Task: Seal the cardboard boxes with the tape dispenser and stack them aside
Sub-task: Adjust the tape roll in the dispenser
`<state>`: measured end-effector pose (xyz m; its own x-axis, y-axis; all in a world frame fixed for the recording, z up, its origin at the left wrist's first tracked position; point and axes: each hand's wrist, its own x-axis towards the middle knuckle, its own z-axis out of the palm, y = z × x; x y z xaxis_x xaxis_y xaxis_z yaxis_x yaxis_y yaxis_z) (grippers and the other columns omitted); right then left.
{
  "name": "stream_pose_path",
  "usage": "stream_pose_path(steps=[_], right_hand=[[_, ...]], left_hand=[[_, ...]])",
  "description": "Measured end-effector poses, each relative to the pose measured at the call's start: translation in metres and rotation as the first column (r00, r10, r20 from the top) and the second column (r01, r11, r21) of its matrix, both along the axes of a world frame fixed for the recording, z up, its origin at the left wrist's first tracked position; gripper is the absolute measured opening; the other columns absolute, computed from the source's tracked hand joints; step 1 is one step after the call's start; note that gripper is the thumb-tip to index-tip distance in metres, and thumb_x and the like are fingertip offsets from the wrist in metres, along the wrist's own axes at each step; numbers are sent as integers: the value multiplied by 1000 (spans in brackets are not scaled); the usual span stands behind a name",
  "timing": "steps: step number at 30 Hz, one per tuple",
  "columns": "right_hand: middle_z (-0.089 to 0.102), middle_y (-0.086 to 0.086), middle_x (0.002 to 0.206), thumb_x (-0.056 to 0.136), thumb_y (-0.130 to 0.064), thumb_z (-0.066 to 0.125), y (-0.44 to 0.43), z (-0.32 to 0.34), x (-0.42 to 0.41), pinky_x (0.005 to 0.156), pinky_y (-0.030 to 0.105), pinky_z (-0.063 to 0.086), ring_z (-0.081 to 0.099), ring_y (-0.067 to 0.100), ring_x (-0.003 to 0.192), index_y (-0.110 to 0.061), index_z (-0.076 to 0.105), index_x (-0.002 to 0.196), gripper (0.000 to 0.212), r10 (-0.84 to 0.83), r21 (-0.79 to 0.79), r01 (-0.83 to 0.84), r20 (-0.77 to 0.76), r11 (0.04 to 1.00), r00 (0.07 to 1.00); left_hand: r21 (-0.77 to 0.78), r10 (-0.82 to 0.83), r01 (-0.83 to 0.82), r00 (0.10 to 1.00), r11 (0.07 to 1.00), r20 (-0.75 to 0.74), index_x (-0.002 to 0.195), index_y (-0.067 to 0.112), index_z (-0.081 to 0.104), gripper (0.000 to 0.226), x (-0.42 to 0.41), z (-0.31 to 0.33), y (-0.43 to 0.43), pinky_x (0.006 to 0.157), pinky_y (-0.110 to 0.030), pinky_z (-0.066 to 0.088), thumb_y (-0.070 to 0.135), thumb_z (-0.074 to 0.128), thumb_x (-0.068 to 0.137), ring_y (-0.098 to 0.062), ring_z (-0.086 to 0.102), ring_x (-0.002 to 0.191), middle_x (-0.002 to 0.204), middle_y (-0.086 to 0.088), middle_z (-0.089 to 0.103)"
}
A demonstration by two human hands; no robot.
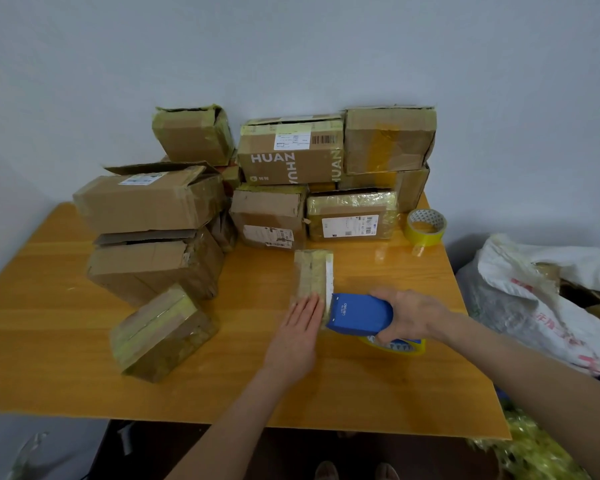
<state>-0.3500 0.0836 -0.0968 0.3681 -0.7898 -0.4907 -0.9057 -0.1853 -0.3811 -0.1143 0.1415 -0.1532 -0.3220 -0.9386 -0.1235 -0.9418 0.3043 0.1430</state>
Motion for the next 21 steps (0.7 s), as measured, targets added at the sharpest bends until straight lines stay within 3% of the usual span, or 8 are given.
stream_pose_path(steps=[3, 7, 10, 13, 17, 21], right_hand=[[59, -9, 104, 69, -46, 76, -1, 2, -7, 80, 38, 53, 56, 17, 96, -34, 46, 122, 62, 12, -1, -12, 19, 1000, 1000], [54, -15, 100, 69, -44, 77, -2, 5, -29, 73, 28, 47, 54, 12, 93, -40, 41, 127, 69, -26, 33, 23, 103, 999, 994], [54, -16, 100, 67, -45, 78, -1, 2, -43, 74, 27, 48, 55, 12, 95, -43, 41, 126, 69, -41, 50, 34, 125, 998, 991], [54, -14, 103, 68, -46, 77, -1, 1, -54, 80, 31, 50, 54, 13, 95, -39, 40, 134, 76, -35, 46, 34, 32, 998, 999], [55, -13, 89, 69, -47, 70, -3, 2, -34, 66, 30, 46, 56, 16, 87, -40, 43, 125, 63, 47, 29, -43, -133, 999, 990], [59, -9, 98, 72, -48, 65, -10, 1, 3, 70, 32, 47, 56, 19, 92, -39, 43, 122, 55, 113, 48, -104, -246, 993, 963]], left_hand=[[25, -8, 7, 998, 1000, 57, 143, 20, -24, 82, 2, 3, 0, 112, -33, -20, 6, 41, 95, -12, -30, 137, 151, 0, -29], [33, -28, 25, 996, 999, 86, 142, 21, -26, 81, 3, 4, -2, 112, -32, -20, 7, 39, 95, -11, -30, 137, 151, 1, -29], [29, -32, 30, 997, 999, 65, 143, 22, -25, 82, 5, 4, -2, 114, -31, -18, 7, 40, 95, -10, -28, 137, 152, 2, -28], [22, -31, 30, 999, 999, 44, 145, 22, -22, 83, 5, 5, -2, 114, -30, -18, 9, 43, 95, -8, -26, 138, 153, 3, -26], [11, -36, 36, 998, 999, 50, 145, 21, -22, 88, 6, 3, -2, 113, -29, -19, 13, 49, 94, -9, -26, 138, 153, 3, -26], [4, -37, 37, 999, 999, 40, 145, 23, -23, 89, 6, 2, -2, 114, -29, -18, 15, 49, 94, -8, -26, 139, 153, 4, -26]])
